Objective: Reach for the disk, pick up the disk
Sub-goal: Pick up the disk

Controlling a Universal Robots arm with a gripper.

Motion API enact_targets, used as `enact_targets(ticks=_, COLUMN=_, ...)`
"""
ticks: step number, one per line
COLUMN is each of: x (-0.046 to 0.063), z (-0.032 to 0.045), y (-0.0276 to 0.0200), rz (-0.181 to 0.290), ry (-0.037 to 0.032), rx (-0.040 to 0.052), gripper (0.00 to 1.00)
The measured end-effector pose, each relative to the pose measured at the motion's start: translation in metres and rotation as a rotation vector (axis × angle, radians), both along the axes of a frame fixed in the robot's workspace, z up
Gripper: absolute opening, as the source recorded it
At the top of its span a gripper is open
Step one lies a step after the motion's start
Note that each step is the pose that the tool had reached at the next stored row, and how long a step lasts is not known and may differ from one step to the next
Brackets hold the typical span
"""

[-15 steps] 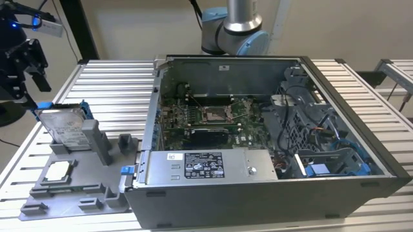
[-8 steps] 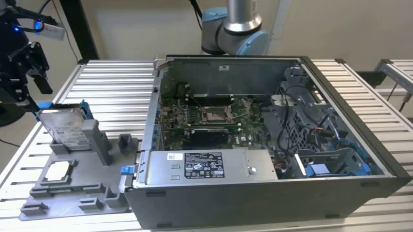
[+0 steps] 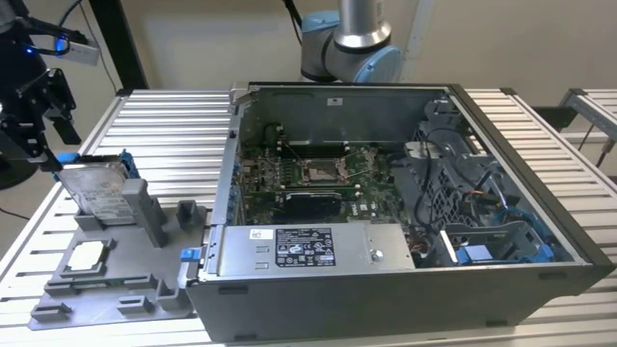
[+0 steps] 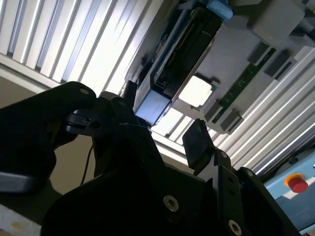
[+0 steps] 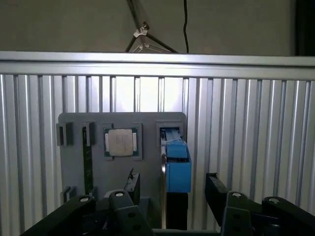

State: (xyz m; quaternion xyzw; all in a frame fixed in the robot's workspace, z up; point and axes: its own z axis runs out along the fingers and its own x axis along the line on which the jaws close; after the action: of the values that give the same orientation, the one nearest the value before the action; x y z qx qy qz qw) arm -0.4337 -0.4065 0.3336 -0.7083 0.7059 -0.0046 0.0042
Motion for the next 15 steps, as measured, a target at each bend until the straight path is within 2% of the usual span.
enact_targets(ticks=15, x=-0.001, z=-0.0216, y=0.0, rz=0.005, ry=-0.0001, rx=-0.0003, gripper=1.0)
